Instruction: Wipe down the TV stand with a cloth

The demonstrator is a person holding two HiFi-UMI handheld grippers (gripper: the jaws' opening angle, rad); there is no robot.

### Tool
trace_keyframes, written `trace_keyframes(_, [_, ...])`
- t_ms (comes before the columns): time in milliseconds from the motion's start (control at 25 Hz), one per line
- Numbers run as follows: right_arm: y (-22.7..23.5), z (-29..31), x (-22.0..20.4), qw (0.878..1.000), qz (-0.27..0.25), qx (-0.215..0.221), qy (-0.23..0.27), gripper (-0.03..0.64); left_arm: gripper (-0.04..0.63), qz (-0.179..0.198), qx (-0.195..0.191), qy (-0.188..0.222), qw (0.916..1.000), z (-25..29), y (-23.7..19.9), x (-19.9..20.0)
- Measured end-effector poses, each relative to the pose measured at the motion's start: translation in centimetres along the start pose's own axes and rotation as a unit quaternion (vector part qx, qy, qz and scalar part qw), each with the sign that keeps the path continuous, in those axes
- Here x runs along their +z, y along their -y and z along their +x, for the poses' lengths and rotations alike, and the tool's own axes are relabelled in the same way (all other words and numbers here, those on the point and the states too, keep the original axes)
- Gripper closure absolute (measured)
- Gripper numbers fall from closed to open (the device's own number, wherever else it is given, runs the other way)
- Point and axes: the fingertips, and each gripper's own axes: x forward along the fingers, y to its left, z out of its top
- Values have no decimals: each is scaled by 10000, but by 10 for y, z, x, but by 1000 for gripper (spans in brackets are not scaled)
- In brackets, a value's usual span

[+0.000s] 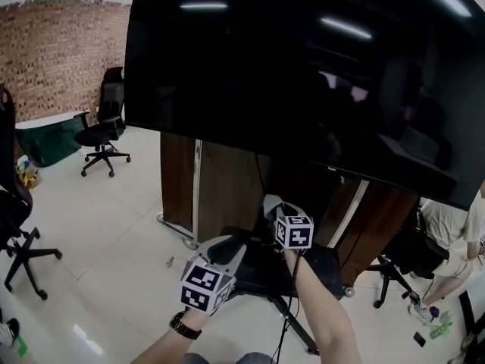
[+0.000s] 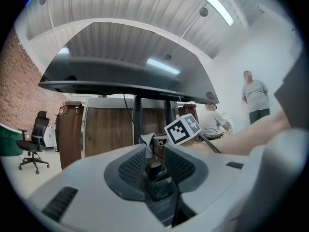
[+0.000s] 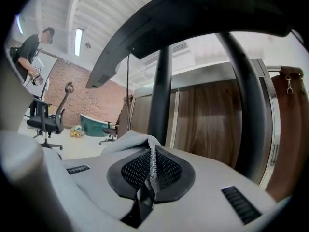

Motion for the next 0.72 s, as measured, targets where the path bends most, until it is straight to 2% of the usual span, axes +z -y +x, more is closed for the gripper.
trace_keyframes(80, [-3, -7, -20, 10000, -66, 29, -57, 611, 445, -28, 31, -8, 10000, -7, 1, -17])
trace_keyframes(160, [13, -28, -9, 9993, -128, -204, 283, 611, 445, -92, 51, 10, 9999, -14, 3, -27])
trace_keyframes(320, [78, -99, 73, 9825, -340, -1050, 1502, 611, 444, -136, 8, 66, 9999, -28, 4, -31])
trace_keyframes(360, [97, -113, 91, 9783, -347, -1218, 1640, 611, 445, -136, -7, 98, 9999, -29, 4, -30])
trace_keyframes(440, [131, -131, 107, 9757, -328, -1470, 1593, 611, 445, -158, -42, 153, 9997, -31, 4, -29])
trace_keyframes(480, [145, -135, 103, 9768, -311, -1560, 1437, 611, 445, -175, -58, 167, 9997, -32, 6, -30])
trace_keyframes(560, [165, -136, 68, 9809, -297, -1678, 939, 611, 445, -208, -83, 172, 9996, -31, 9, -33])
trace_keyframes(720, [160, -142, -60, 9878, 2, -1556, -58, 611, 445, -167, -206, 68, 9996, -28, 23, -45])
